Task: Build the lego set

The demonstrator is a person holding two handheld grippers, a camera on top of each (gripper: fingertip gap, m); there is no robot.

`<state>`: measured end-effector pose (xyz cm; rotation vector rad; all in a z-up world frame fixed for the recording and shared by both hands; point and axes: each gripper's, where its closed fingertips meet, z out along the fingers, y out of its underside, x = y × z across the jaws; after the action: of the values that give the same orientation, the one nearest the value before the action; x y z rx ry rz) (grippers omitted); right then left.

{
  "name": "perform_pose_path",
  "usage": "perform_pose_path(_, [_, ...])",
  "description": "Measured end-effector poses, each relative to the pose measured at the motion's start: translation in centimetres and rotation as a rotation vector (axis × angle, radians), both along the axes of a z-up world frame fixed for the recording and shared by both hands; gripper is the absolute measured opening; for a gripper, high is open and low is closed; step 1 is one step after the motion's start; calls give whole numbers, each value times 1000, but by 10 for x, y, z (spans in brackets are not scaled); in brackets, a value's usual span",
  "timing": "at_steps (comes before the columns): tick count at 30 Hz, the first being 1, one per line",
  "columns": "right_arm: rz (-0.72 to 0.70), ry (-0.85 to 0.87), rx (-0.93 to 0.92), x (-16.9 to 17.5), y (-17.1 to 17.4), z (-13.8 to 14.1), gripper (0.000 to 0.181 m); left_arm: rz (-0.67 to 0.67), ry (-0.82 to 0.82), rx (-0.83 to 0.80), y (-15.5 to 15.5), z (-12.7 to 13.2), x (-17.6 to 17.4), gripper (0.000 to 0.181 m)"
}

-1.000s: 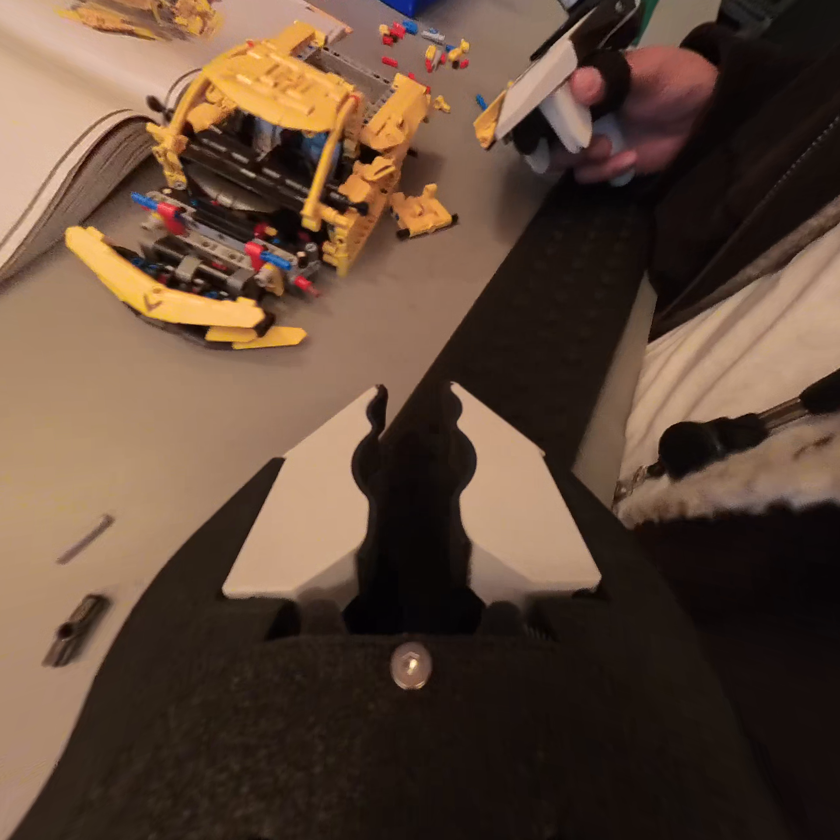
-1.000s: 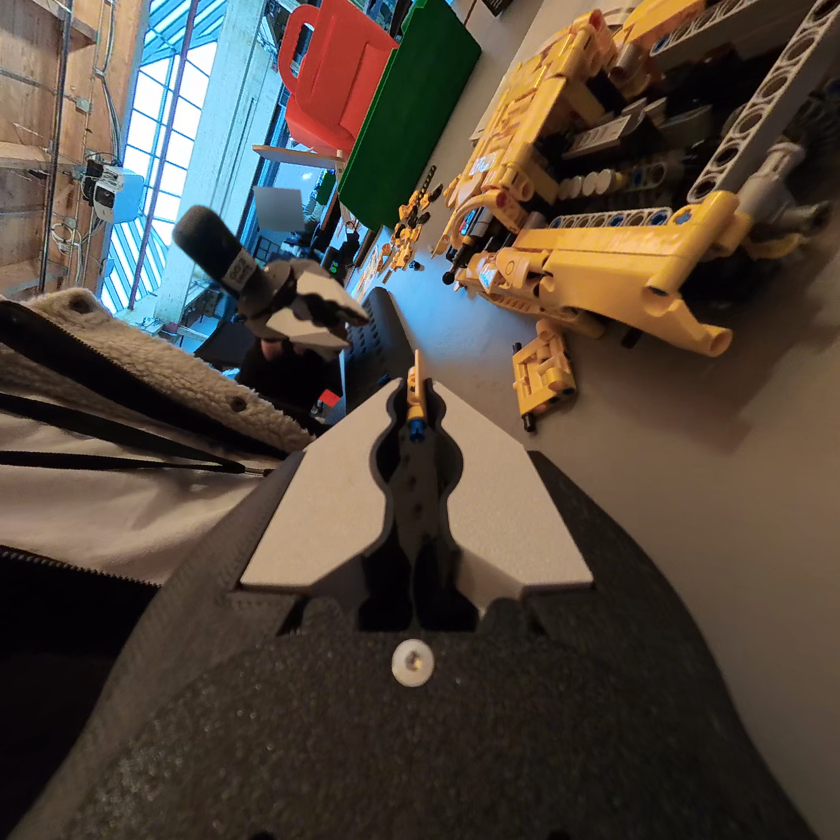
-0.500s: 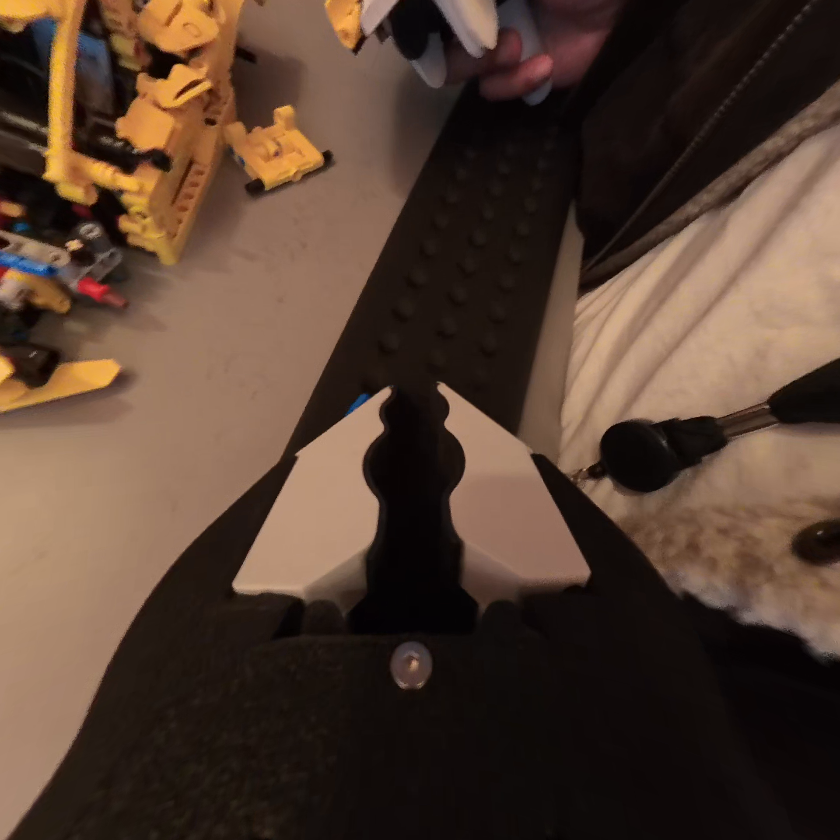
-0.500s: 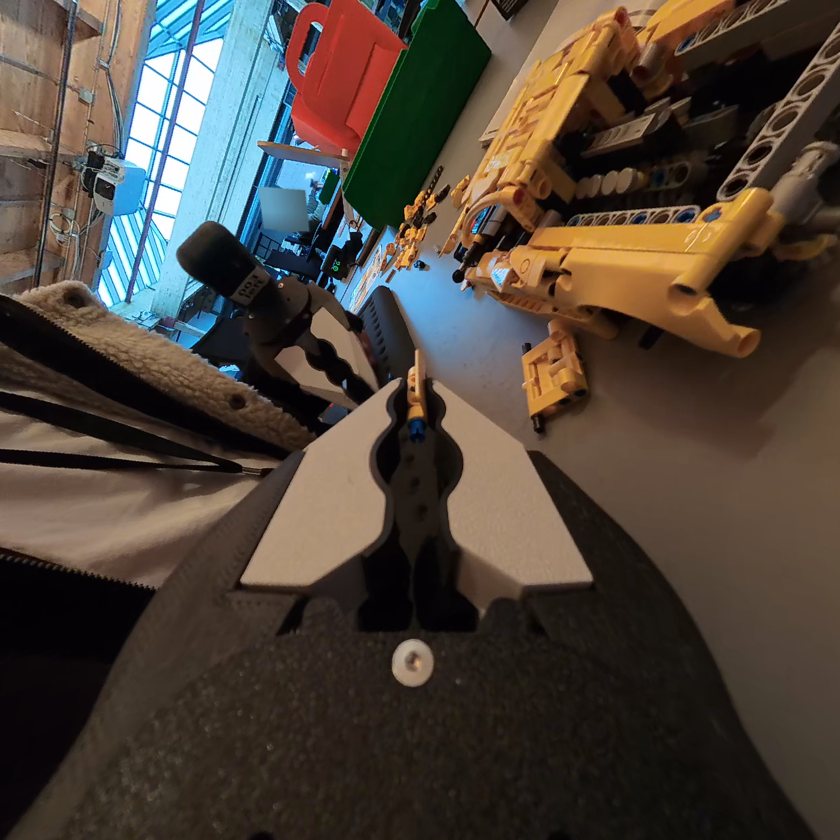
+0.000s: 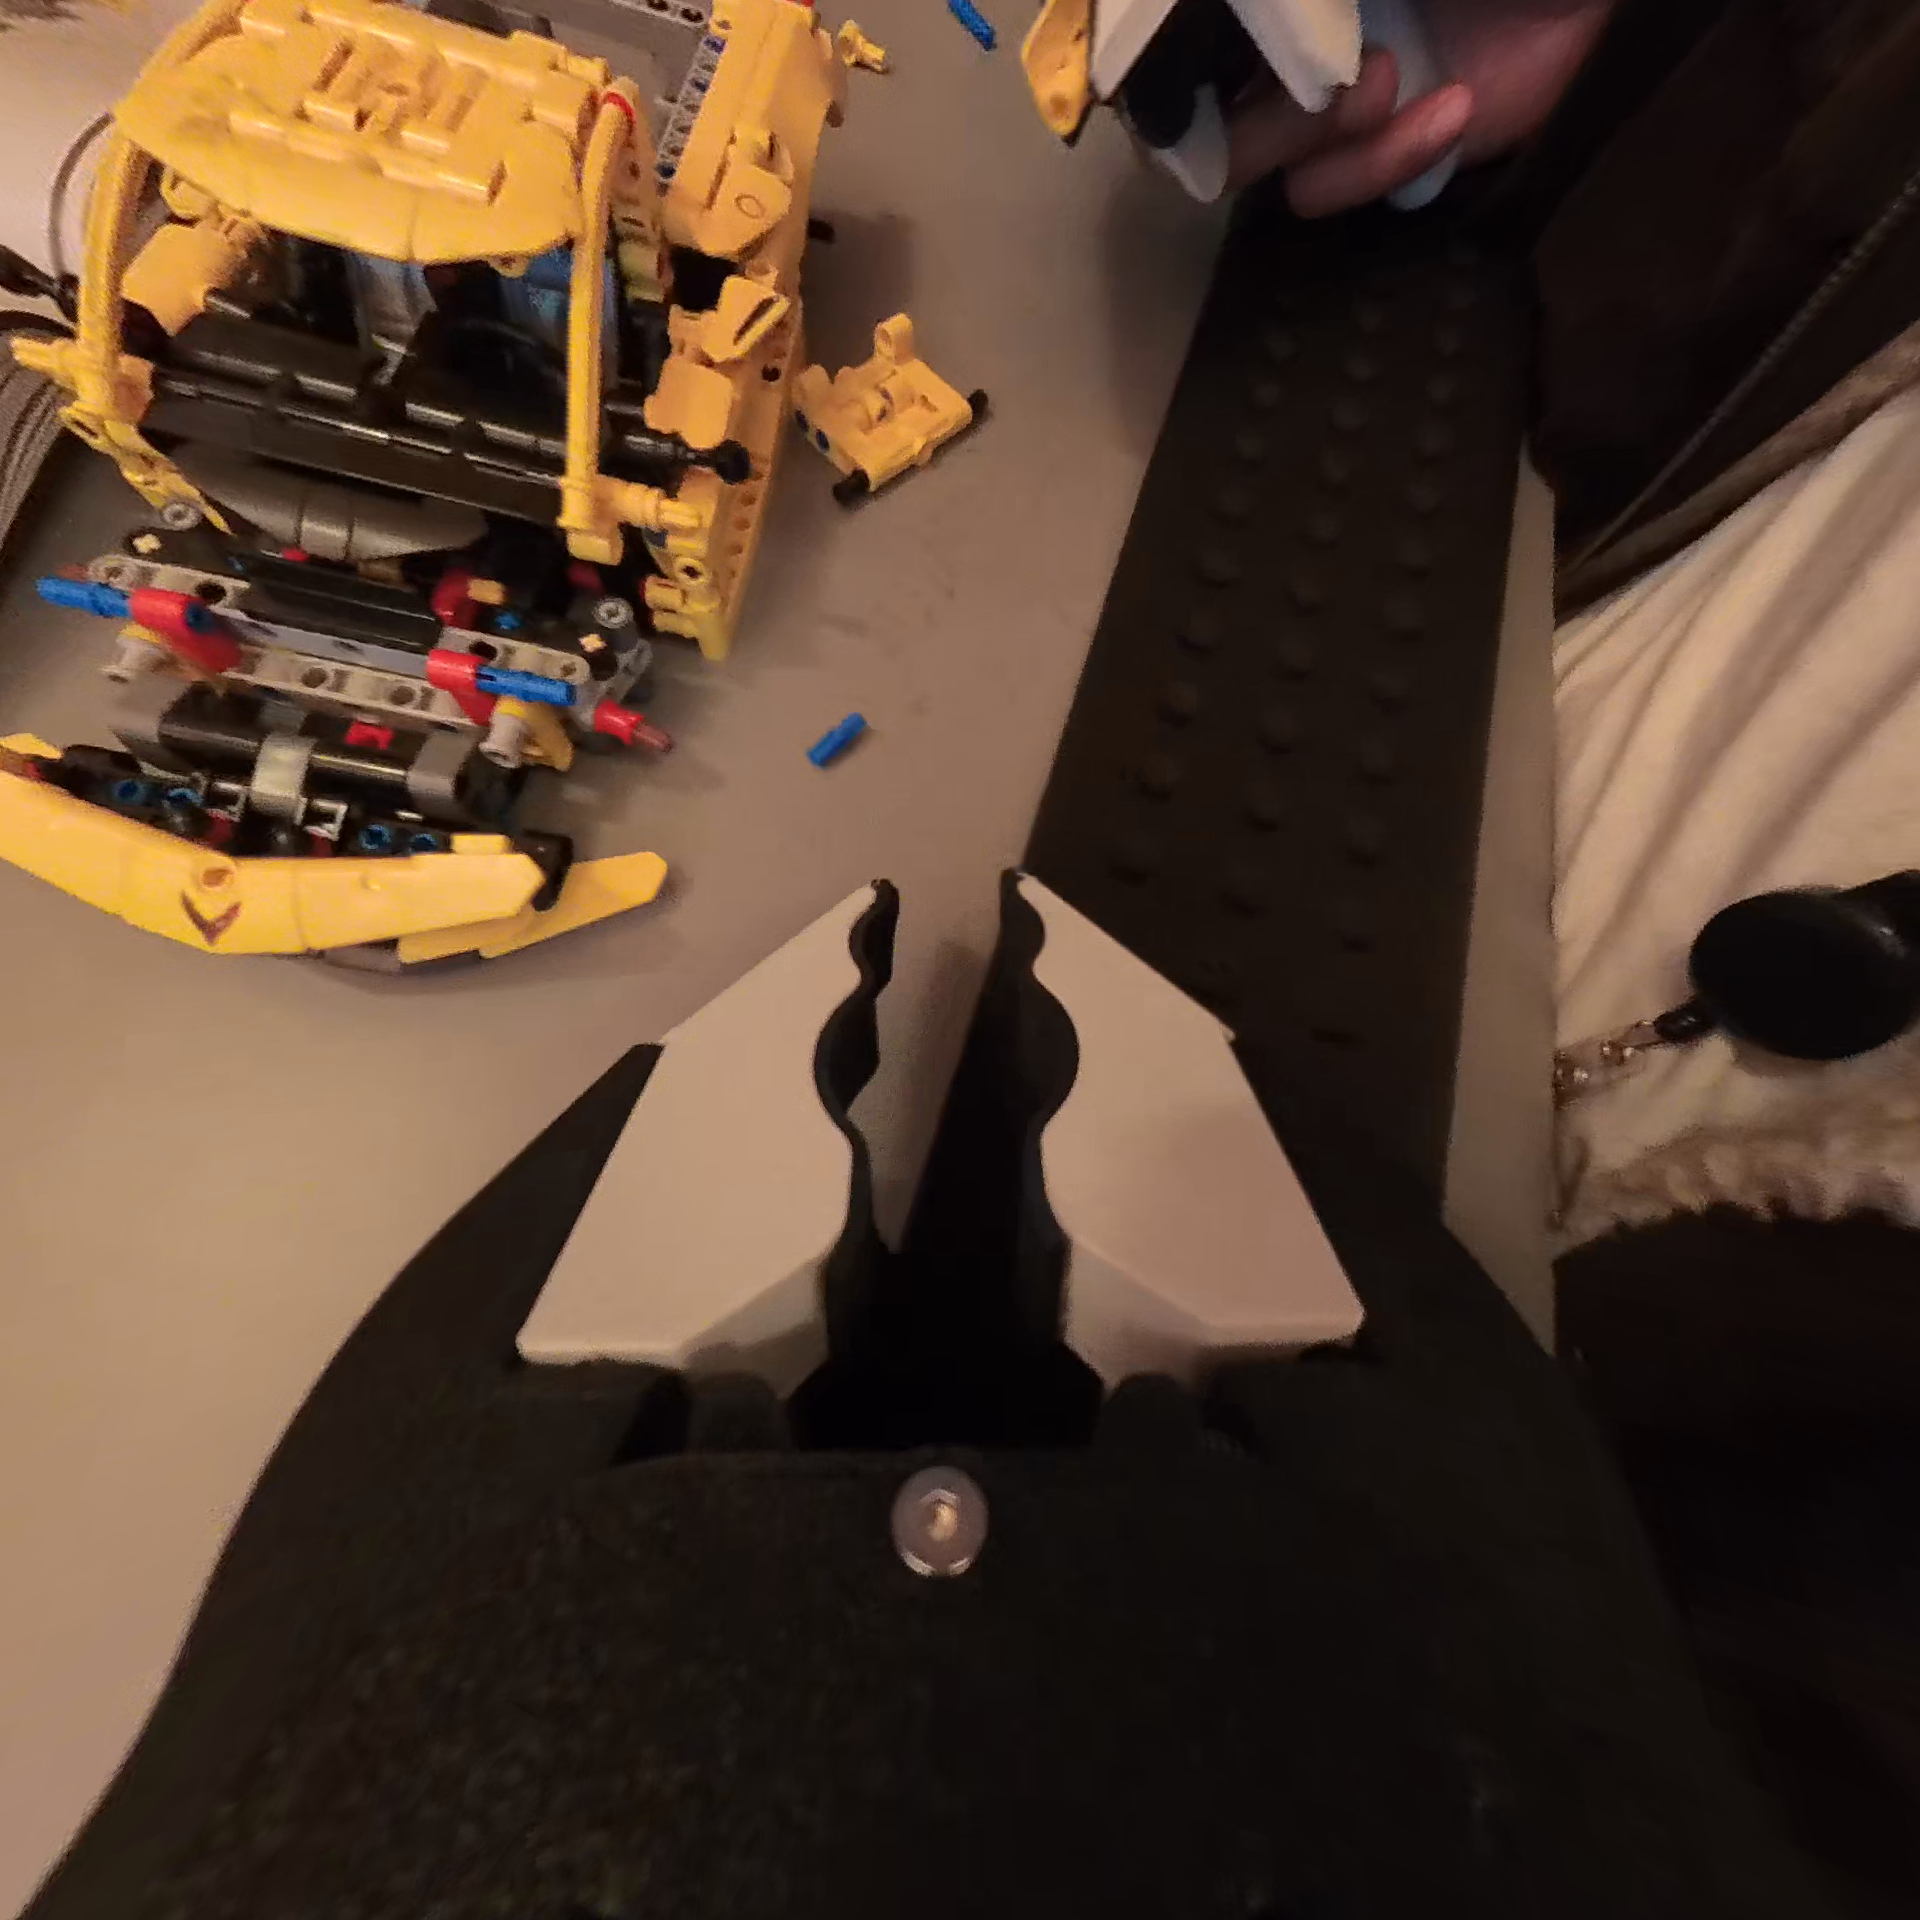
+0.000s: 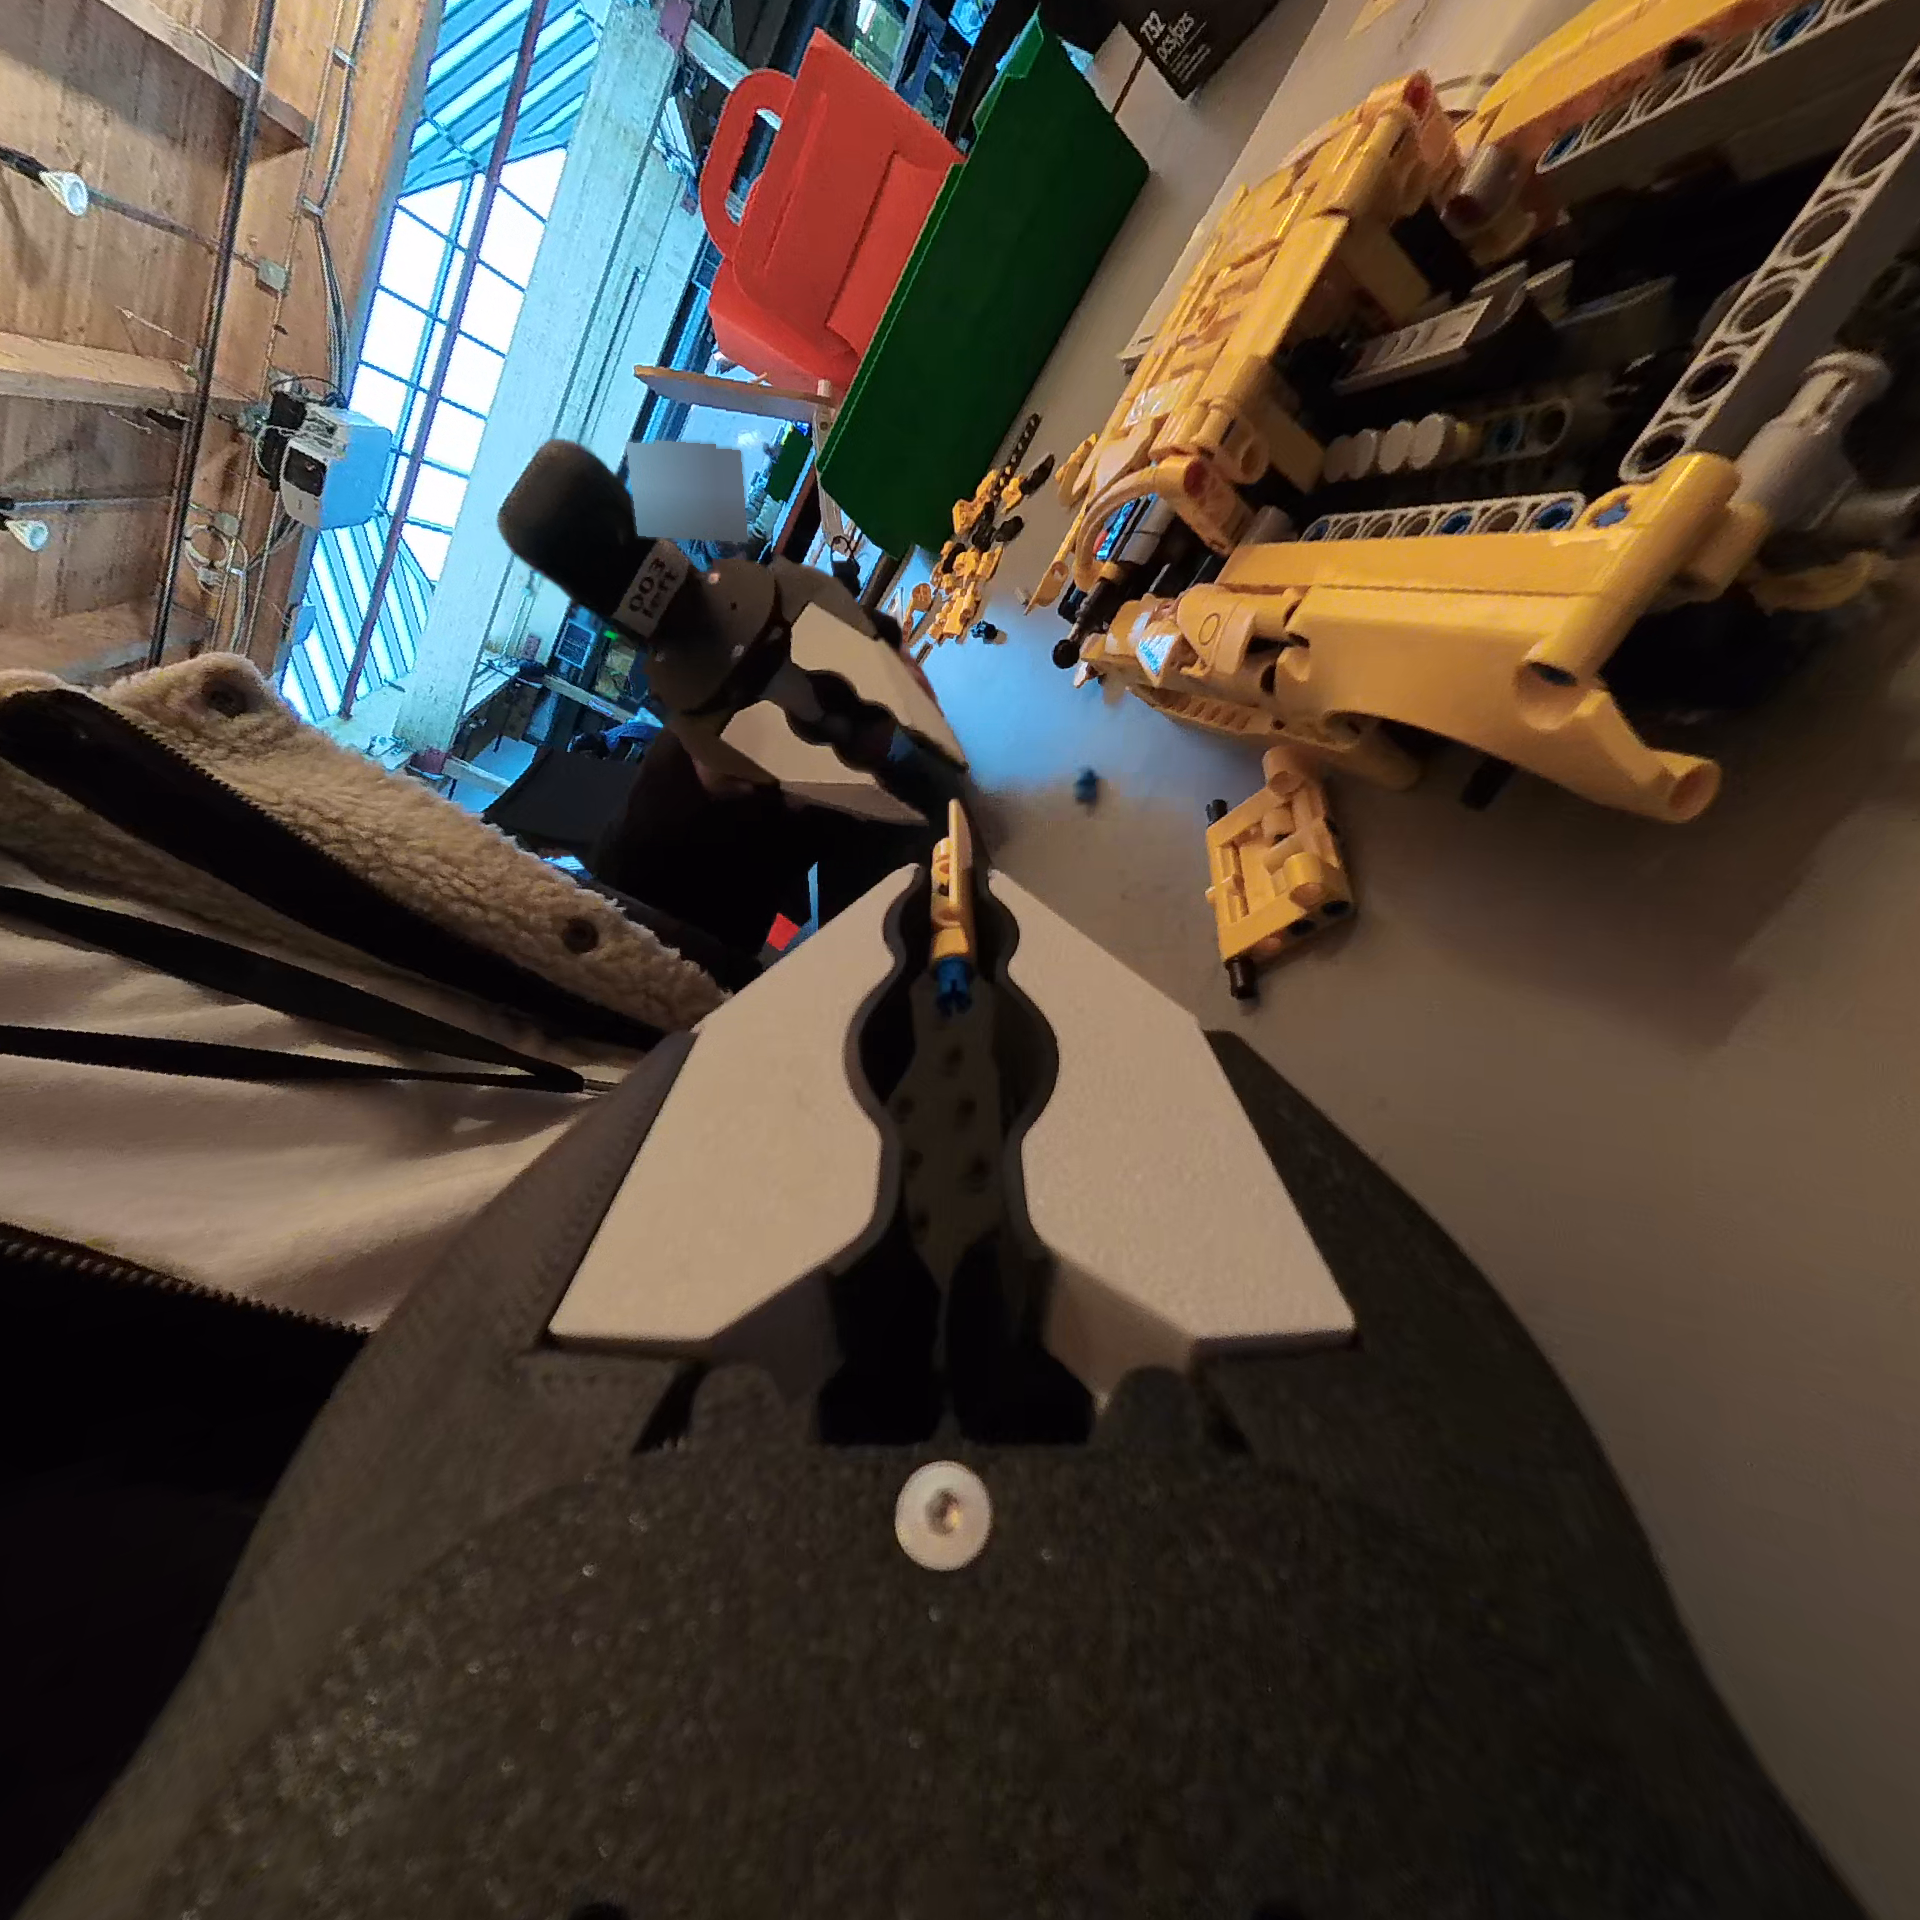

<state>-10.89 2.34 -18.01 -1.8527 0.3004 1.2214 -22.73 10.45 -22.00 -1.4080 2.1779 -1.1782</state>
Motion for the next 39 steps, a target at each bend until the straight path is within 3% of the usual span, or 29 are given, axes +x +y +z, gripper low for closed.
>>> perform_pose_path(10, [-24, -24, -3, 4, 1, -2, 6, -133, -109, 158, -10, -10, 56, 20])
perform_pose_path(15, [-22, -81, -17, 1, 2, -7, 6, -22, -110, 237, -1, -17, 79, 20])
perform_pose_path(22, [-16, -44, -4, 2, 1, -4, 6, 27, -88, 273, -13, -27, 88, 21])
perform_pose_path(24, [-14, -43, -2, 2, 1, -4, 6, 41, -68, 255, -15, -29, 90, 6])
perform_pose_path(34, [-13, -44, 2, 2, 0, -3, 6, 45, -84, 241, -10, -29, 87, 12])
perform_pose_path(39, [-10, -46, -2, 1, 0, -3, 6, 30, -82, 214, -13, -30, 86, 6])
